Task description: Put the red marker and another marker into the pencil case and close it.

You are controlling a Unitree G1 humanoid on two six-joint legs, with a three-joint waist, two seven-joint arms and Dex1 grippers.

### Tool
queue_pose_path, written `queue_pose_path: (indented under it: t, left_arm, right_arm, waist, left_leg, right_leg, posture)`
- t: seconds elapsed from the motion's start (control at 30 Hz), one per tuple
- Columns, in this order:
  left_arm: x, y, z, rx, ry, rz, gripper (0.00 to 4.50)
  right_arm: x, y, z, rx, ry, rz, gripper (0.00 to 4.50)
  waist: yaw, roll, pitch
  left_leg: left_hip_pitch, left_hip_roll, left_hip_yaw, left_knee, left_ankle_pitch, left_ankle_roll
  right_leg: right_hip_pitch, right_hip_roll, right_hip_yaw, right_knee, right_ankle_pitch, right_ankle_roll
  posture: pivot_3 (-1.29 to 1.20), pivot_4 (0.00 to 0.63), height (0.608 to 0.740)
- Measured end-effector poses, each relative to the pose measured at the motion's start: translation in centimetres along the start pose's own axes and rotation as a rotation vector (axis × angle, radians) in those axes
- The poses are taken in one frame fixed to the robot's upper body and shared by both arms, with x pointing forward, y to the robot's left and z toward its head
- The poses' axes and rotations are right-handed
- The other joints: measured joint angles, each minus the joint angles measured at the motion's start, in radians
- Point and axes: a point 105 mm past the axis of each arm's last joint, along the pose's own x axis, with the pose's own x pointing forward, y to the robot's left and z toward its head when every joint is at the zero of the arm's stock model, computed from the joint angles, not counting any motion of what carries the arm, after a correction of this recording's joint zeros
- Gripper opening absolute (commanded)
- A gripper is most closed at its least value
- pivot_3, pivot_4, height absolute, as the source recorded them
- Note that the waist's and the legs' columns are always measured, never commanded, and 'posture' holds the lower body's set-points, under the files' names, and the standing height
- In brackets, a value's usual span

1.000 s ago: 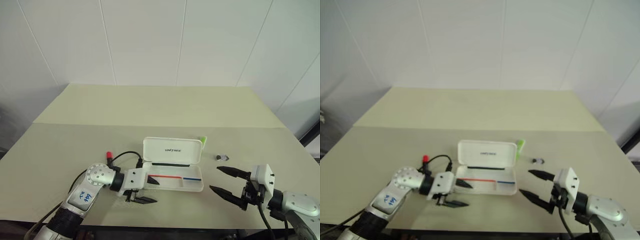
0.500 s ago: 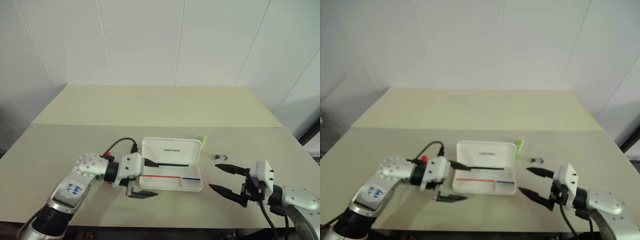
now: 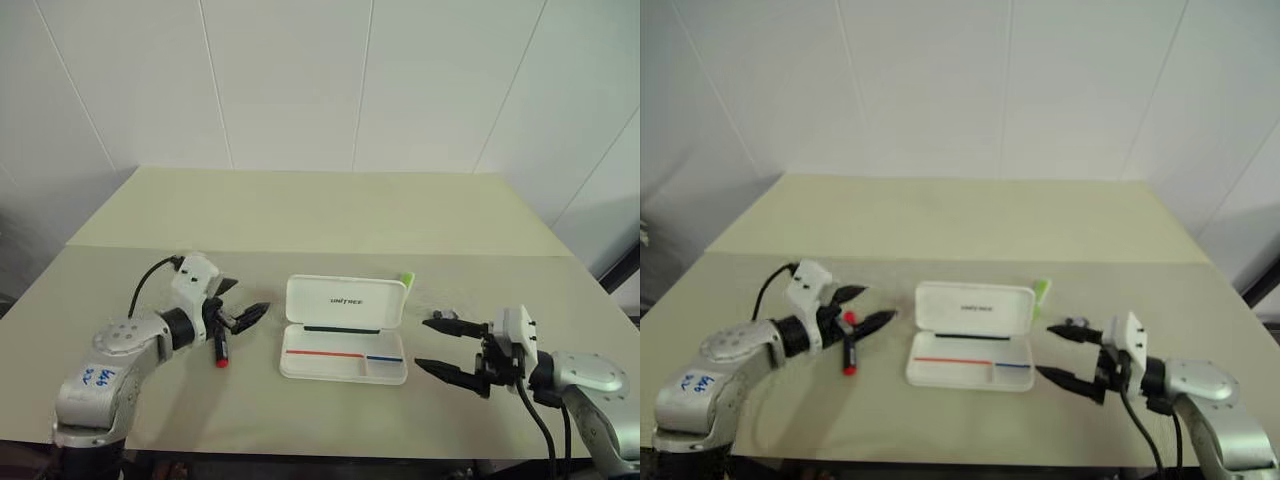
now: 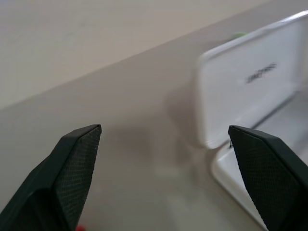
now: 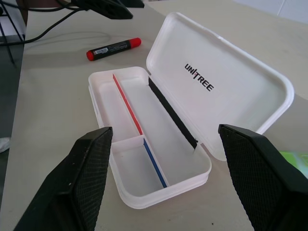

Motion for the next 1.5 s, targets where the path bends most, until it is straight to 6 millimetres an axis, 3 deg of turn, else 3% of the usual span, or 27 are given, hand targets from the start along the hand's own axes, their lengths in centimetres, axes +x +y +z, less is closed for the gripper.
queue_pose_path:
  t: [0.07,0.33,0.5,0.63,0.77,1.03,1.07,1.33,1.43,1.5]
  left_arm:
    - [0.2,0.4,-1.4,-0.059,0.033,0.096,4.49]
    - [0.5,1.8,-3.4,-0.206,0.072,0.428,4.49]
    - [0.8,1.9,-5.1,-0.282,0.129,0.476,4.49]
    - [1.3,2.0,-5.2,-0.295,0.147,0.48,4.49]
    - [1.6,2.7,-5.1,-0.353,0.135,0.489,3.57]
    - [1.6,3.3,-5.2,-0.417,0.127,0.481,0.82]
    - [1.6,3.3,-5.1,-0.417,0.127,0.48,0.64]
    - [2.4,3.6,-4.8,-0.385,0.135,0.43,0.64]
    - [3.2,3.7,-3.3,-0.313,0.112,0.34,0.64]
    - [3.5,4.0,-1.2,-0.222,0.061,0.27,0.64]
  right_arm:
    - [0.0,-0.1,-0.2,0.008,0.002,0.006,4.5]
    - [0.4,-0.5,-0.4,0.013,0.011,0.033,4.5]
    - [0.4,-0.4,-0.5,0.015,0.013,0.036,4.5]
    - [0.1,-0.2,-0.9,0.033,0.02,0.032,4.5]
    - [-0.2,0.0,-1.1,0.042,0.023,0.022,4.5]
    - [-0.4,0.3,-0.9,0.03,0.023,0.015,4.5]
    - [-0.4,0.4,-1.0,0.033,0.025,0.011,4.5]
    - [-0.4,0.3,-1.0,0.032,0.025,-0.001,4.5]
    - [-0.6,0.3,-0.9,0.027,0.028,-0.005,4.5]
    - [-0.9,0.2,-0.6,0.022,0.019,-0.008,4.5]
  waist:
    - [-0.001,0.0,0.0]
    - [-0.002,0.0,0.0]
    - [-0.001,0.0,0.0]
    - [0.0,0.0,0.0]
    - [-0.001,0.0,0.0]
    - [0.0,0.0,0.0]
    - [0.0,0.0,0.0]
    - [0.002,0.0,0.0]
    - [-0.001,0.0,0.0]
    - [-0.001,-0.001,0.0]
  left_leg:
    - [0.0,0.0,0.0,0.0,0.0,0.0]
    - [0.0,0.0,0.001,0.0,0.0,-0.001]
    - [0.0,0.0,0.001,0.0,0.0,-0.001]
    - [0.0,0.0,0.001,0.0,0.0,-0.001]
    - [0.0,-0.001,0.001,0.001,0.0,-0.001]
    - [0.0,-0.001,0.001,0.001,0.001,-0.001]
    - [0.0,-0.001,0.001,0.001,0.001,-0.001]
    - [0.0,-0.001,0.001,0.002,0.002,-0.001]
    - [0.0,-0.001,0.001,0.001,0.002,-0.001]
    - [-0.001,0.0,0.001,0.0,0.002,-0.002]
  right_leg:
    - [0.0,0.0,0.0,0.0,0.0,0.0]
    - [0.0,0.001,0.0,-0.001,0.001,0.0]
    - [0.0,0.0,0.0,-0.002,0.001,0.001]
    - [0.0,0.0,0.0,-0.002,0.001,0.001]
    - [0.001,0.0,0.0,-0.002,0.001,0.001]
    - [0.002,0.0,0.0,-0.004,0.001,0.001]
    - [0.002,0.0,0.0,-0.004,0.001,0.001]
    - [0.002,0.001,0.0,-0.004,0.002,0.0]
    - [0.001,0.001,0.0,-0.006,0.002,-0.001]
    - [0.001,0.001,0.0,-0.006,0.003,0.0]
  posture:
    - [0.0,0.15,0.74]
    - [0.0,0.15,0.74]
    - [0.0,0.15,0.74]
    - [0.0,0.15,0.74]
    - [0.0,0.15,0.74]
    - [0.0,0.15,0.74]
    - [0.0,0.15,0.74]
    - [0.0,0.15,0.74]
    - [0.0,0.15,0.74]
    - [0.0,0.15,0.74]
